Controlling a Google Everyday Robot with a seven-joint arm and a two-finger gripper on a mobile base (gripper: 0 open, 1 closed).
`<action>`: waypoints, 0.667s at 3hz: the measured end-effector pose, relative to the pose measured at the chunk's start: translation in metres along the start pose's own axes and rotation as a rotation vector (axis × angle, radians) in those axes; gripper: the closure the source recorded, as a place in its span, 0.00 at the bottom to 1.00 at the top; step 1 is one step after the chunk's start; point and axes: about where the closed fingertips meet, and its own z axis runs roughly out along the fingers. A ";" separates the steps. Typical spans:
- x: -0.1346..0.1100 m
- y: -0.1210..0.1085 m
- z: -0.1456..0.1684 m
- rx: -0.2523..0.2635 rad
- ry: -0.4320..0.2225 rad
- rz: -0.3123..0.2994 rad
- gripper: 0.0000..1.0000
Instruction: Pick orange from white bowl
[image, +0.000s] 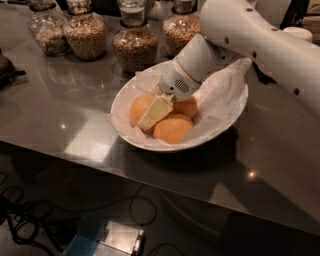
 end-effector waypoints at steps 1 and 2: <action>-0.014 0.025 -0.003 0.009 -0.121 -0.052 1.00; -0.006 0.043 -0.049 0.093 -0.270 -0.120 1.00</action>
Offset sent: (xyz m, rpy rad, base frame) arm -0.0583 -0.0926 0.0937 0.4187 -0.3507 -0.0528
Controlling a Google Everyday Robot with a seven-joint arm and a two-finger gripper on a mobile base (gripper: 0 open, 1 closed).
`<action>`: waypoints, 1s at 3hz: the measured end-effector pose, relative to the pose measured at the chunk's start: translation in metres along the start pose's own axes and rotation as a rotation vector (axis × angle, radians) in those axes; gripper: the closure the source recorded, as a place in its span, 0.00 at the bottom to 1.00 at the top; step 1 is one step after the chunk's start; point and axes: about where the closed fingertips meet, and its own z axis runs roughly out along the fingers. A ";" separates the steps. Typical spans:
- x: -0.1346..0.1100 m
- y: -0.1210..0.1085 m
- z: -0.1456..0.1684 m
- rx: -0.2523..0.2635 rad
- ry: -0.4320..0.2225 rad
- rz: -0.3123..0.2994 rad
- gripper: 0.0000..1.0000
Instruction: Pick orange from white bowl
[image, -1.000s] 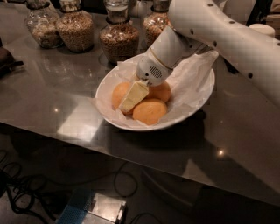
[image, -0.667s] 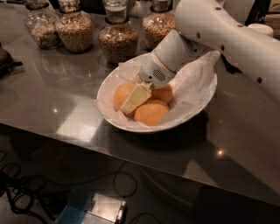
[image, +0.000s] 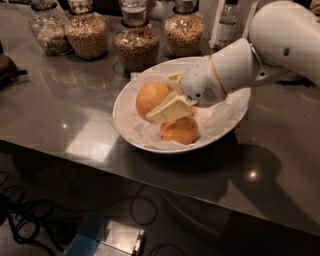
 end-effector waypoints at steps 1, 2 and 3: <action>-0.016 0.008 -0.051 0.077 -0.037 -0.079 1.00; -0.032 0.031 -0.095 0.109 -0.020 -0.160 1.00; -0.051 0.078 -0.124 0.106 -0.008 -0.259 1.00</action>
Offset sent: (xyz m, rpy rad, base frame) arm -0.0679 -0.0905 0.1268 -0.0298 -0.2852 0.0297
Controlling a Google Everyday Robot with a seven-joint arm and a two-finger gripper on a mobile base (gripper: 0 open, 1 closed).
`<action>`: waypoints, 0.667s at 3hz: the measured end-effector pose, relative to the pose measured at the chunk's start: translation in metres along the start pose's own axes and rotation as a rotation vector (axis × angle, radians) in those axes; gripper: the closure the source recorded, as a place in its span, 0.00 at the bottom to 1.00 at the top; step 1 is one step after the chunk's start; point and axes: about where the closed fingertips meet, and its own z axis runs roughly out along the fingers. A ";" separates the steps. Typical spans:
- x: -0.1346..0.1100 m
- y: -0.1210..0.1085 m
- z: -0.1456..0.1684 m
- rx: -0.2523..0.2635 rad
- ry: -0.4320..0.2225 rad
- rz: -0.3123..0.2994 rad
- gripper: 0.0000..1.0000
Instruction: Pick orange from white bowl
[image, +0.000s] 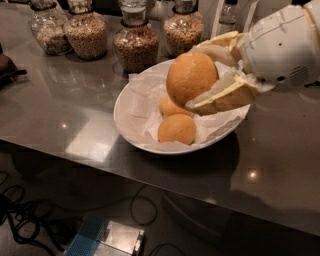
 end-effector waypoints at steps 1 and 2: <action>-0.016 0.039 -0.009 -0.062 -0.045 -0.081 1.00; -0.022 0.066 -0.005 -0.153 -0.111 -0.141 1.00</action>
Offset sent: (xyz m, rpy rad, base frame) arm -0.0947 0.0086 -0.0098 0.1040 0.0016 0.3581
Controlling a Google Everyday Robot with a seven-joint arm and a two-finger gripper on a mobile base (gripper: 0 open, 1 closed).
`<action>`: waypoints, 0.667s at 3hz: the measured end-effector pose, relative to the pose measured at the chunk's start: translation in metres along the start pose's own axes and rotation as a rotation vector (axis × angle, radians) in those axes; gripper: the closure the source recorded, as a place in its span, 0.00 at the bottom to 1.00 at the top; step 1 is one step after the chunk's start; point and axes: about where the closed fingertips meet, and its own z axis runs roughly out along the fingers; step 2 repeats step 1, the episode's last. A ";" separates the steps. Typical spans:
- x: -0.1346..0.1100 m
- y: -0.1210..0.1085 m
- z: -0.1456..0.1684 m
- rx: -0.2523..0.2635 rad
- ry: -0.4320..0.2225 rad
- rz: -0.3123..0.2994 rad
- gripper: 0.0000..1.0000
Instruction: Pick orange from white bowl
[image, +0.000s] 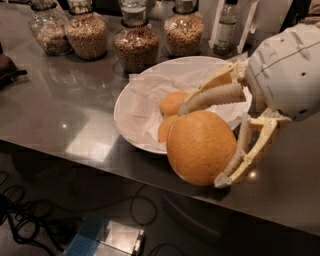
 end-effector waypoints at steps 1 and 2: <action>0.000 0.000 0.000 0.000 0.000 0.000 1.00; 0.000 0.000 0.000 0.000 0.000 0.000 1.00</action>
Offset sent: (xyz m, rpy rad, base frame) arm 0.0000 0.0000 0.0000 0.0000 0.0000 0.0000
